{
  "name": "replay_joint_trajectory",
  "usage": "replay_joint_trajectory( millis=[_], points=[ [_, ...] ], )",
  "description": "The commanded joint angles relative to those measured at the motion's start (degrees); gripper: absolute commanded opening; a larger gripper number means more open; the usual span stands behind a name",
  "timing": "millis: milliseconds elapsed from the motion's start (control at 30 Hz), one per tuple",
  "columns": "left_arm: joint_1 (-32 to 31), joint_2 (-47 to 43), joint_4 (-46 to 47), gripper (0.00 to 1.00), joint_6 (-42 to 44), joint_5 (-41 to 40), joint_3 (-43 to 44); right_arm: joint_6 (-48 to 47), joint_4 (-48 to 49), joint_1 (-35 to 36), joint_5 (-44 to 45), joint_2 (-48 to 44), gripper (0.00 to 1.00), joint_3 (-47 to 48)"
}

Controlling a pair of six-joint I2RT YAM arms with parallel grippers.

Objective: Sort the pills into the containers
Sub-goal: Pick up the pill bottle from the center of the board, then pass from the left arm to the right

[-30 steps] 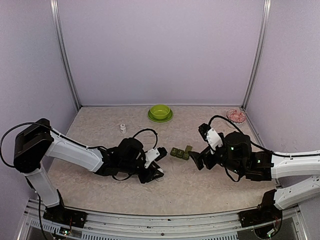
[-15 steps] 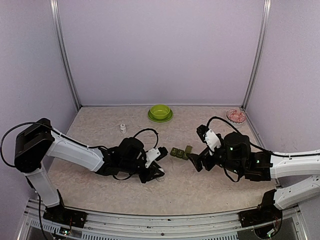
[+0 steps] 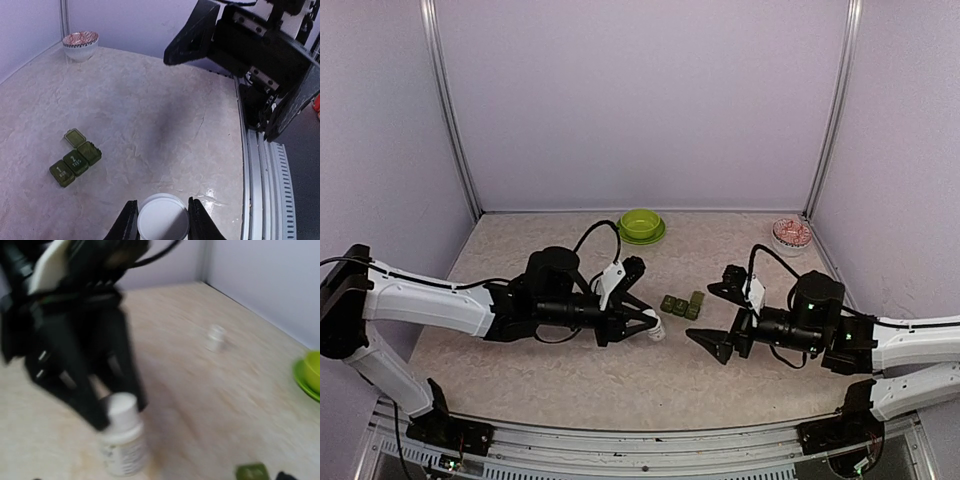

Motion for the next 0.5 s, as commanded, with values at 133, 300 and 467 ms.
replay_joint_trajectory(
  millis=[133,300,467],
  points=[
    [-1.4,-5.7,9.1,0.14,-6.1,8.6,-1.8,-3.7,8.4,0.6,-14.7,0.0,0.98,0.2],
    [-2.9,-7.8,15.0,0.14,-7.5,10.2,-3.6,-4.7,11.1,2.1,-17.8,2.2,0.92,1.7],
    [-4.8,-9.3,19.5,0.15,-7.0,9.0,-5.3,-4.2,14.8,3.6,-17.4,5.1,0.87,2.7]
  ],
)
